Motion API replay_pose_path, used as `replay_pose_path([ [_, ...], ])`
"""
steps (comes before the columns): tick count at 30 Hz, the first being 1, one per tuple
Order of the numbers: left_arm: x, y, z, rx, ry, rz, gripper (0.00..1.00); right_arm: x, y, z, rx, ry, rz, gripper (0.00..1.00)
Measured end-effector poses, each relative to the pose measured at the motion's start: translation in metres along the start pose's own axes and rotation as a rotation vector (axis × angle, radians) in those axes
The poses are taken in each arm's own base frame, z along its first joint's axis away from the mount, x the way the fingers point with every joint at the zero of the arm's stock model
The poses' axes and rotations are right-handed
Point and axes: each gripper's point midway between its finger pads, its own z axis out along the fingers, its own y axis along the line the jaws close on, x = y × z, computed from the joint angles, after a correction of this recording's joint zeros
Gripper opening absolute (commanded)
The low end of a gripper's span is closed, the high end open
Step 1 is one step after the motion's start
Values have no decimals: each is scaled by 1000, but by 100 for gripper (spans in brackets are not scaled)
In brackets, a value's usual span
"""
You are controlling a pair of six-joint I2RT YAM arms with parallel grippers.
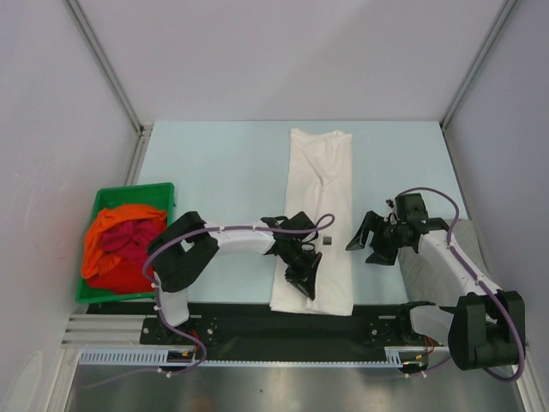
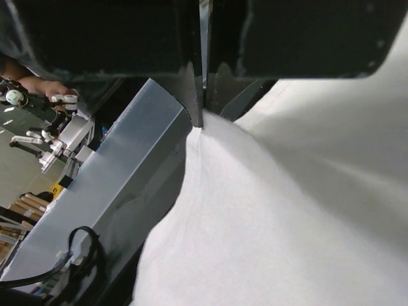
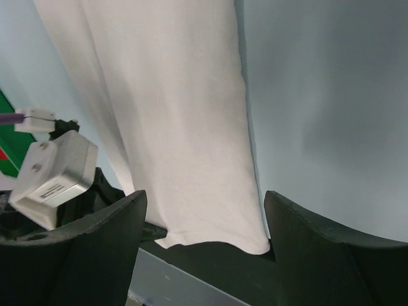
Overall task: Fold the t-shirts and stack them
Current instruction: Fold the tshirt
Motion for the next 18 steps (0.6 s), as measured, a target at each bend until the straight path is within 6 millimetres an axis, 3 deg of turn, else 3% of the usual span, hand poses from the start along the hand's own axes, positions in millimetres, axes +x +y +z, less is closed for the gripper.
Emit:
replay_pose_path([
  [7,15,23,17,-20,49,-61,10,5,-2,4,28,15,0,80],
  [9,15,23,18,-10,54,-57,26,5,-3,6,37,20,2,81],
  [12,16,19,20,2,58,-52,39,5,-5,8,49,23,4,80],
  [18,20,18,13,-16,59,-38,50,-3,-13,17,98,23,22,82],
])
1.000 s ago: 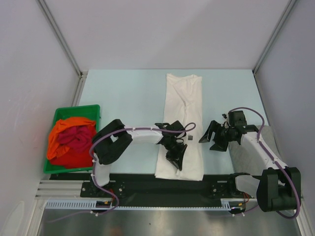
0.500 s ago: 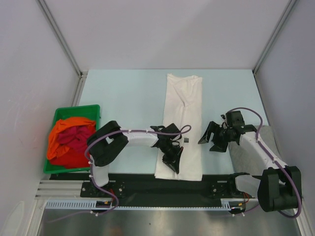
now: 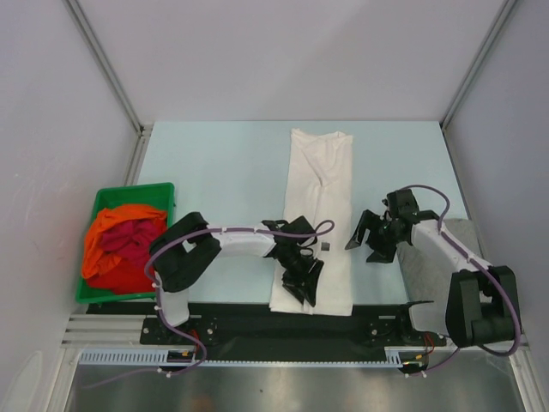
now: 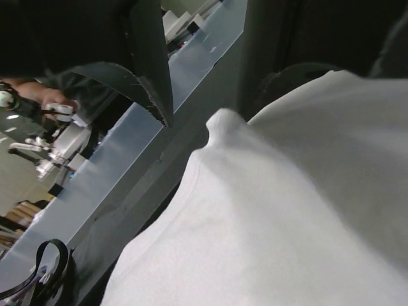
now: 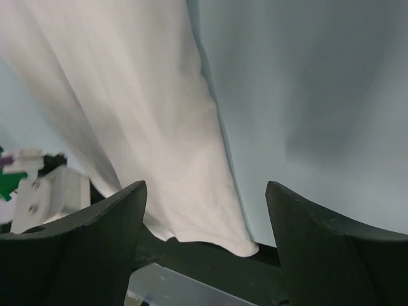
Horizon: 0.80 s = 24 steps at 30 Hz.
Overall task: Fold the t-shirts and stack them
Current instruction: Fold the tshirt
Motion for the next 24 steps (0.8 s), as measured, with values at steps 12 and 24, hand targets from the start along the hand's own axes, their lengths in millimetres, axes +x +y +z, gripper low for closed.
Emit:
replay_pose_path([
  [12,-114,-6,-148,-98,-453,93,69,-158,40,48,-5,-200,-20,77],
  [24,-274,140,-244,-233,-882,-182,73,-297,69,96,-84,-354,-38,80],
])
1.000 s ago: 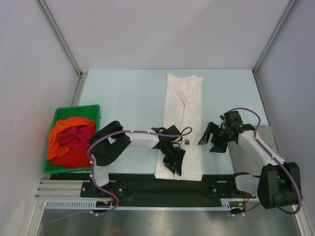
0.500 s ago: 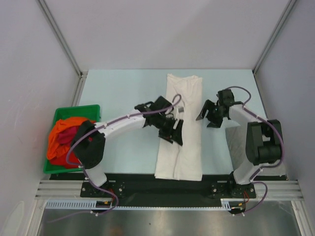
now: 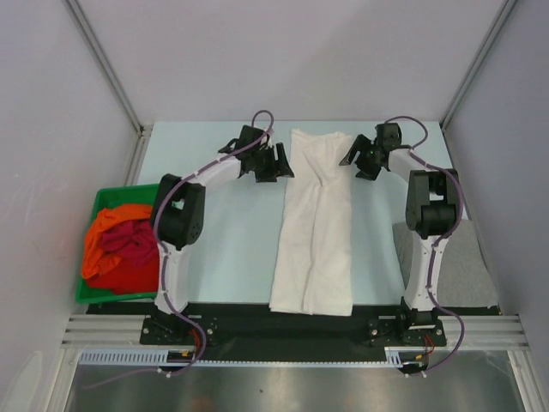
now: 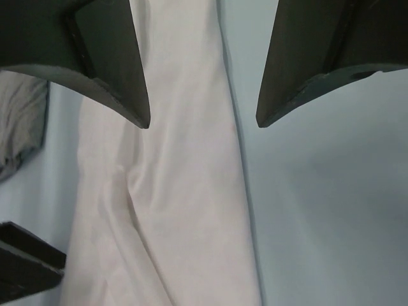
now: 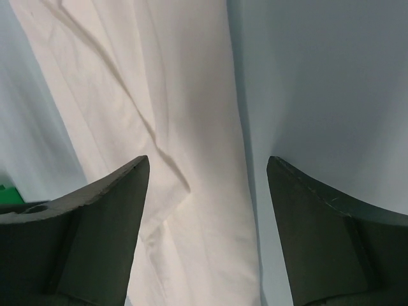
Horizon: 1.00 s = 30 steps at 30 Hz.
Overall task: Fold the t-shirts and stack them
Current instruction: Fold the tshirt
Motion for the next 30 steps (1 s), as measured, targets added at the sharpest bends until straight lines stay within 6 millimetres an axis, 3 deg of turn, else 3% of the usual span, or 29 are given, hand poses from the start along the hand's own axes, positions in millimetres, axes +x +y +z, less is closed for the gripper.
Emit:
replay_pose_path([
  [7,-29,19,77,-13,-67,-91,70,-32,5,26,-15,-46,-2,77],
  [13,-66,22,94,-6,-176,-159,68,-54,8,41,-26,-83,-4,75],
  [21,-104,32,115,68,-286,-270,54,-77,12,57,-63,-124,23,70],
  [22,-105,33,116,76,-295,-281,53,-78,12,59,-71,-127,28,64],
  [24,-110,34,121,99,-316,-305,50,-79,13,62,-84,-129,36,61],
  [30,-120,32,136,160,-354,-363,27,-75,19,74,-120,-125,50,37],
])
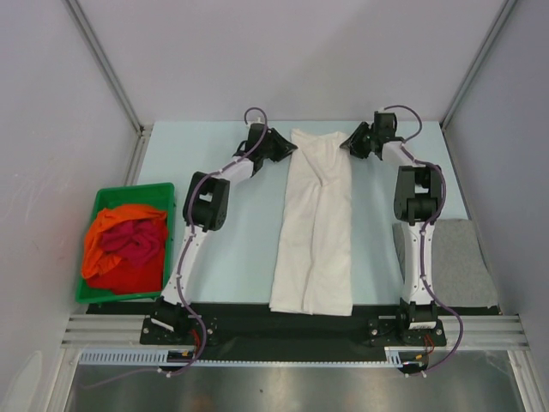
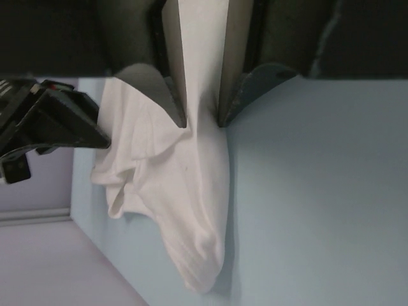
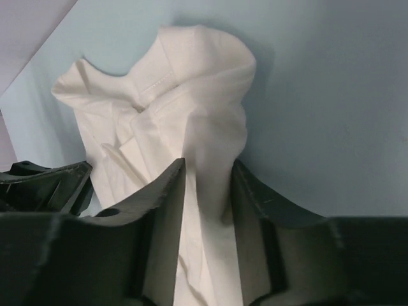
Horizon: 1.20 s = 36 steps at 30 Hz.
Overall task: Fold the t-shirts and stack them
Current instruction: Fold the tshirt
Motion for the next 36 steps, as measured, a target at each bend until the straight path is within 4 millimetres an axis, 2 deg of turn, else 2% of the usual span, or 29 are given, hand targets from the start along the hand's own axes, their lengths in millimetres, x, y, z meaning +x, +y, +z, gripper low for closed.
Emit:
replay_pose_path([
  [1,-1,1,2,7,-6,-16,19,1,1,2,-8,0,4,29],
  [3,-3,5,6,15,-16,-50,13,3,2,6,-12,2,14,18],
  [4,-4,6,8,21,-21,-65,10,5,2,9,-16,6,23,7],
  [5,-5,7,8,25,-24,-75,0,5,4,12,-24,6,25,2],
  [10,-24,12,10,36,-63,-105,0,0,14,28,-65,-5,29,0],
  [13,-44,15,7,38,-97,-109,0,-3,23,37,-86,-18,37,0],
  [14,-51,16,6,42,-109,-109,0,-4,25,41,-93,-23,41,2],
  [15,-59,16,5,47,-122,-109,3,-5,29,44,-102,-29,45,6],
  [16,-66,16,4,49,-133,-110,7,-6,31,47,-110,-33,49,15],
  [18,-77,18,1,50,-150,-112,11,-6,34,50,-122,-37,59,22],
  [19,-83,20,-1,49,-157,-112,16,-8,35,50,-127,-41,61,32],
  [20,-87,23,-3,46,-163,-110,33,-8,37,50,-131,-40,66,37],
  [22,-94,31,-6,30,-170,-98,48,-10,41,48,-137,-43,58,46],
  [24,-96,40,-8,8,-165,-88,57,-12,40,45,-128,-35,58,51],
  [25,-96,44,-11,-2,-158,-87,60,-13,38,44,-125,-29,61,57],
  [28,-94,42,-33,-42,-128,-54,60,-19,32,33,-108,-14,61,60],
  [30,-84,43,-53,-98,-89,-38,61,-23,20,20,-65,11,61,59],
  [33,-74,30,-91,-150,-46,8,58,-26,3,-4,0,49,62,57],
  [36,-65,8,-131,-158,-18,58,56,-29,-2,-32,30,67,50,52],
])
